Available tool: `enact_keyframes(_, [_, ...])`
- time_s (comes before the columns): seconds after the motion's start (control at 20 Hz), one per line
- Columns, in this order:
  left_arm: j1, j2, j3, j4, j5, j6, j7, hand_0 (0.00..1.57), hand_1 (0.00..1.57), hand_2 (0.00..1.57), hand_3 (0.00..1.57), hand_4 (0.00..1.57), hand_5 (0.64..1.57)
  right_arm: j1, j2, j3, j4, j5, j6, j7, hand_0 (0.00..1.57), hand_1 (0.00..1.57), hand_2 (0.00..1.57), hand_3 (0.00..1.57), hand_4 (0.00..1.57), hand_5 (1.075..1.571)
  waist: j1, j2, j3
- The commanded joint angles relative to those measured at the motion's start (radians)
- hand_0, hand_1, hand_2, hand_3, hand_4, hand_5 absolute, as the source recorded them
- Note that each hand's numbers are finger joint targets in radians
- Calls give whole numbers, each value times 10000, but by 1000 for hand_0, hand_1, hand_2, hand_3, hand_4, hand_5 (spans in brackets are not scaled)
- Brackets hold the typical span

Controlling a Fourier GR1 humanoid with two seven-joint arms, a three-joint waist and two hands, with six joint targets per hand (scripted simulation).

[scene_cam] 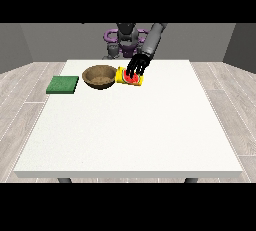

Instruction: Pick the cup and pour the ball into the bowl, then pick the bowl and place it on the pad

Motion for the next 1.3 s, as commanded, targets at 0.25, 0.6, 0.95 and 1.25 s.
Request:
enact_keyframes(0.25, [-886, -1593, -3111, 1799, -4171, -344, 3415, 1365, 1365, 1389, 1459, 914, 1483, 9, 274, 107, 1394, 328, 44, -486, 0, 0, 0, 0, 382, 1566, 465, -950, 14])
enact_keyframes(0.6, [-1758, -2041, -5060, 2379, -6398, -2444, 4546, 1506, 1506, 1571, 1571, 1064, 1501, 456, 131, -167, 2236, 325, 242, -600, 0, 0, 0, 0, 379, 1566, 888, -1997, -1])
enact_keyframes(0.95, [-1291, -2166, -5489, 812, -7081, -3986, 5688, 1499, 1499, 1571, 1571, 1059, 1507, 828, 308, -192, 2675, 376, 708, -1586, 0, 0, 0, 0, 378, 1564, 701, -1696, -20])
enact_keyframes(1.25, [-145, -1624, -2518, -277, -3683, -1941, 3822, 936, 936, 1369, 1305, 1089, 1448, 1158, 201, -391, 2216, 373, 233, -858, 0, 0, 0, 0, 364, 1564, 1467, -2228, -51])
